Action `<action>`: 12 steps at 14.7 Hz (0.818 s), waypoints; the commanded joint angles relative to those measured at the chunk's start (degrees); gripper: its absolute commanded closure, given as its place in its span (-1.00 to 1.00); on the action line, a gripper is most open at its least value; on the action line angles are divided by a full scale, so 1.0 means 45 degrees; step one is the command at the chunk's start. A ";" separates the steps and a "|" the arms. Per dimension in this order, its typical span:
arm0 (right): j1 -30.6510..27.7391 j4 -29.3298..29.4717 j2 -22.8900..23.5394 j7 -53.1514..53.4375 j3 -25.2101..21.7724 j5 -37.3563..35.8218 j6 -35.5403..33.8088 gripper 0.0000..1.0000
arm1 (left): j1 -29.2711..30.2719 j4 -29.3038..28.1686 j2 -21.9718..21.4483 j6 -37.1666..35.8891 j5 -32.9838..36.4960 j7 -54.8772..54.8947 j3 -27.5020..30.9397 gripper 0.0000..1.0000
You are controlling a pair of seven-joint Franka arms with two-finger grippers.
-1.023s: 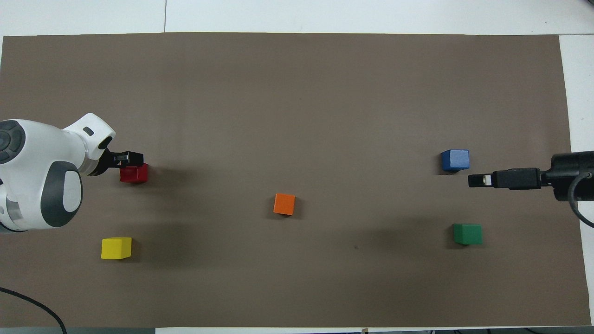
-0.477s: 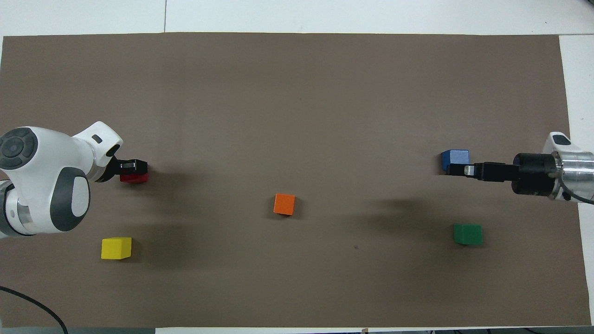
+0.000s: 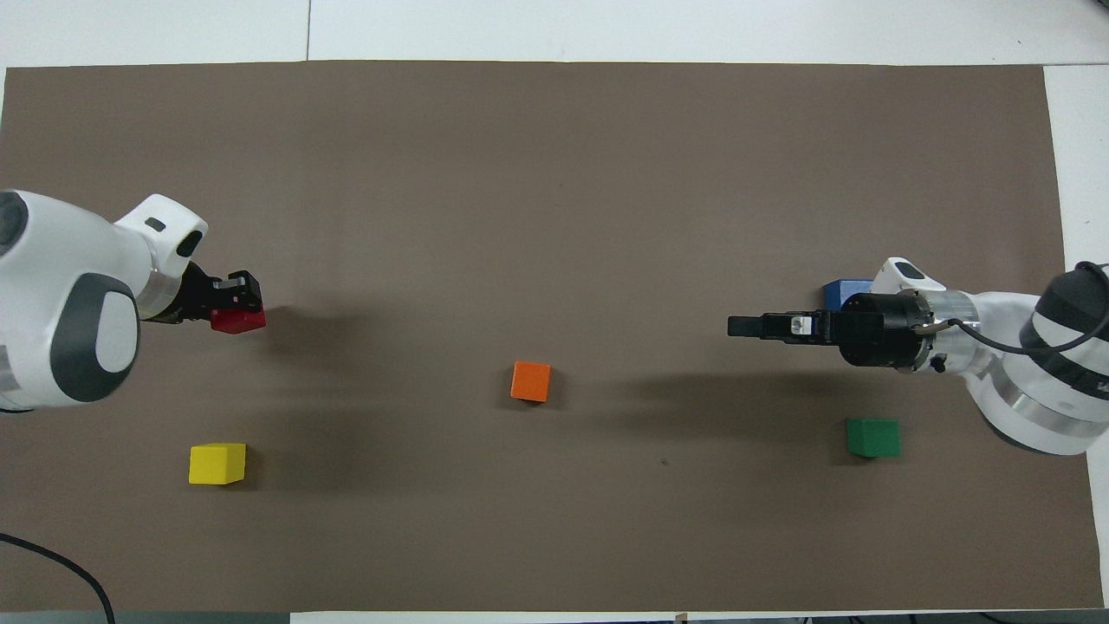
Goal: Transfer red block to right arm and stack on blue block
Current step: 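Carry the red cube toward the right gripper while the right gripper approaches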
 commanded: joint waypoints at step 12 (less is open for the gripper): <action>0.4334 -0.0003 0.2717 -0.0354 0.0163 0.7960 -0.5221 -1.00 | -0.2187 0.3116 -0.3171 -0.3988 -0.5087 -1.7659 -0.3078 1.00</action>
